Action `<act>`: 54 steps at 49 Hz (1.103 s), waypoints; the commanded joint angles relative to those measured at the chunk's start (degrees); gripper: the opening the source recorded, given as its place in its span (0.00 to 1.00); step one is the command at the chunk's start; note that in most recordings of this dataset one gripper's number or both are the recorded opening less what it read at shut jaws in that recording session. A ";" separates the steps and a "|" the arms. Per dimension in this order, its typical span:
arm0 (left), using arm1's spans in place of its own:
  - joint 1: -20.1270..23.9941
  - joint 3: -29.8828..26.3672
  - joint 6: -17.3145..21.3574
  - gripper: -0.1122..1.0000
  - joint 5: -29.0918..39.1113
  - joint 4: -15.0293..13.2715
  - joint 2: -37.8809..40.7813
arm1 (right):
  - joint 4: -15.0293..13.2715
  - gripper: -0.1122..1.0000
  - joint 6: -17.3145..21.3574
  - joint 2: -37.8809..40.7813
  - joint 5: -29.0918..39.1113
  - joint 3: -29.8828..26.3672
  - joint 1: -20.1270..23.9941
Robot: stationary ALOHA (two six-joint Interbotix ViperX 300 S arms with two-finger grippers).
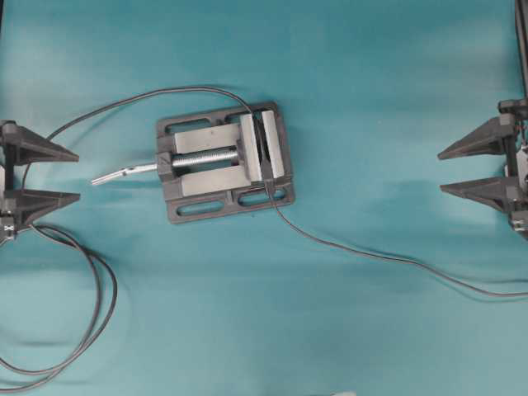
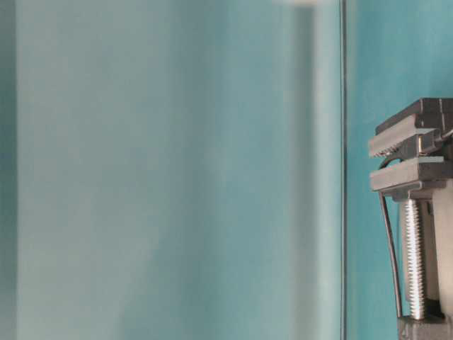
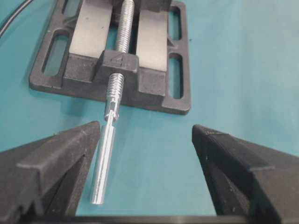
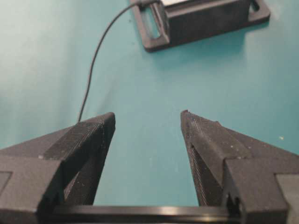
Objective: Insert the USB cable into the fixed female connector.
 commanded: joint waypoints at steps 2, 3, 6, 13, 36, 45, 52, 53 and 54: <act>0.18 -0.62 -0.35 0.98 -0.35 0.18 0.35 | -0.18 0.68 0.18 0.35 0.53 -0.70 0.00; 0.09 -0.62 -0.35 0.98 -0.35 0.18 0.35 | -0.18 0.68 0.18 0.35 0.70 -0.70 0.00; 0.09 -0.62 -0.35 0.98 -0.26 0.18 0.35 | -0.18 0.68 0.18 0.35 1.76 -1.05 0.00; 0.09 -0.62 -0.35 0.98 -0.26 0.18 0.35 | -0.18 0.68 0.26 0.35 3.96 -1.49 0.00; 0.09 -0.62 -0.35 0.98 -0.35 0.18 0.35 | -0.18 0.68 0.44 0.35 4.75 -1.32 0.00; 0.09 -0.62 -0.35 0.98 -0.26 0.18 0.35 | -0.18 0.68 0.44 0.35 4.83 -1.05 0.00; 0.09 -0.62 -0.35 0.98 -0.26 0.18 0.35 | -0.18 0.68 0.44 0.35 6.06 -0.70 0.00; 0.09 -0.62 -0.35 0.98 -0.35 0.18 0.35 | -0.18 0.68 0.44 0.35 6.42 -0.70 0.00; 0.09 -0.62 -0.35 0.98 -0.26 0.18 0.35 | -0.18 0.68 0.44 0.35 6.86 -0.70 0.00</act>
